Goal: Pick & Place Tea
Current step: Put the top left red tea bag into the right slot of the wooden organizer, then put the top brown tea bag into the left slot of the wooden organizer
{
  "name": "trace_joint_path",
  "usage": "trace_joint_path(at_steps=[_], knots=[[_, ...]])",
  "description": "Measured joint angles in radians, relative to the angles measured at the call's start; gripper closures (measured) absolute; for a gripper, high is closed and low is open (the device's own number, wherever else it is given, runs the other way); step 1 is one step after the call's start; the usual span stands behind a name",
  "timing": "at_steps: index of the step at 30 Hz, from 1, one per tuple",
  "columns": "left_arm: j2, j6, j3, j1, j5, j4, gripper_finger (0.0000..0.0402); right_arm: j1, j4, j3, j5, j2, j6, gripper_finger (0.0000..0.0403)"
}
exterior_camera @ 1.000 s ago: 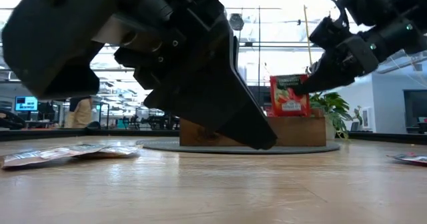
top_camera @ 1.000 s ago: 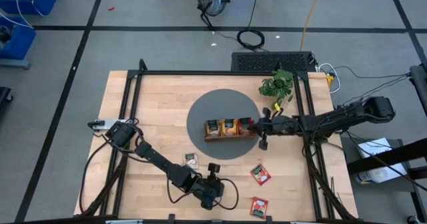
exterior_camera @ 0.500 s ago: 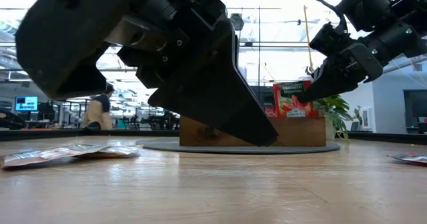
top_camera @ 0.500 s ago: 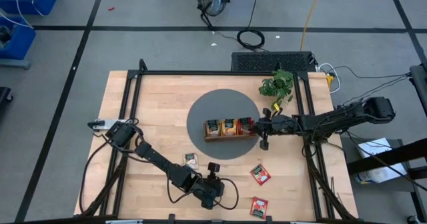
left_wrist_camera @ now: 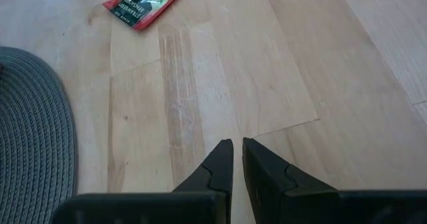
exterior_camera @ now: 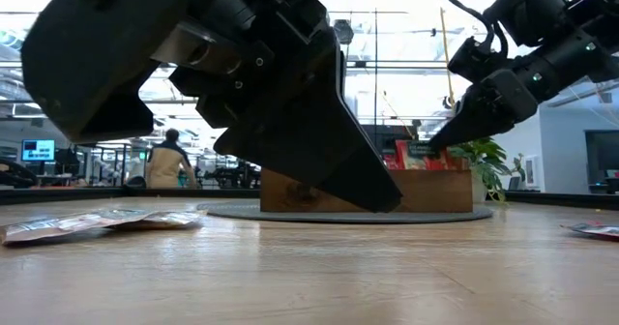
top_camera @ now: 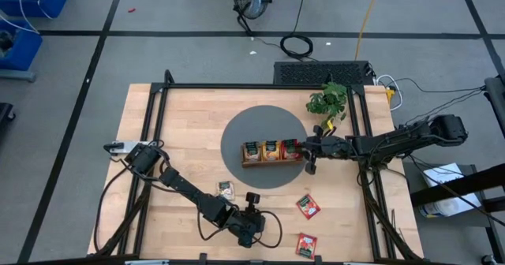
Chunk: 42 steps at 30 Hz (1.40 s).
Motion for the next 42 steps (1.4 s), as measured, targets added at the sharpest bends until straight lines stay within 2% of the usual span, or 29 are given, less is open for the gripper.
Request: trace_joint_path(at_steps=[6,12,15,18,21,23,26,32,37,40,42], knots=[[0.0,0.0,0.0,0.0,0.0,0.0,0.036,0.002,-0.01,0.0,-0.001,0.0,-0.021,0.0284],[0.0,0.012,0.001,-0.003,0.001,-0.011,0.036,0.008,0.117,0.007,-0.001,-0.004,-0.128,0.0254],[-0.042,0.013,0.001,-0.017,0.001,-0.111,0.036,0.039,0.148,0.041,-0.001,-0.027,-0.192,0.0248],[-0.131,-0.087,0.001,-0.042,0.002,-0.253,0.036,0.096,0.148,0.078,-0.001,-0.045,-0.184,0.0249],[-0.22,-0.27,0.002,-0.079,0.001,-0.402,0.036,0.18,0.153,0.093,-0.029,-0.037,-0.151,0.0258],[-0.261,-0.439,0.002,-0.108,0.001,-0.505,0.036,0.234,0.183,0.093,-0.078,0.002,-0.124,0.0269],[-0.275,-0.644,0.003,-0.153,-0.002,-0.628,0.036,0.312,0.258,0.093,-0.087,0.093,-0.086,0.0298],[-0.228,-0.947,0.002,-0.231,-0.03,-0.786,0.036,0.411,0.537,0.112,-0.084,0.372,-0.097,0.0389],[-0.156,-1.031,0.002,-0.241,0.002,-0.849,0.036,0.429,0.599,0.21,-0.083,0.561,-0.1,0.0386],[-0.106,-1.03,0.001,-0.223,0.063,-0.86,0.036,0.428,0.596,0.263,-0.09,0.646,-0.096,0.0384],[-0.087,-1.012,0.001,-0.21,0.073,-0.857,0.036,0.428,0.597,0.291,-0.129,0.69,-0.086,0.0383]])
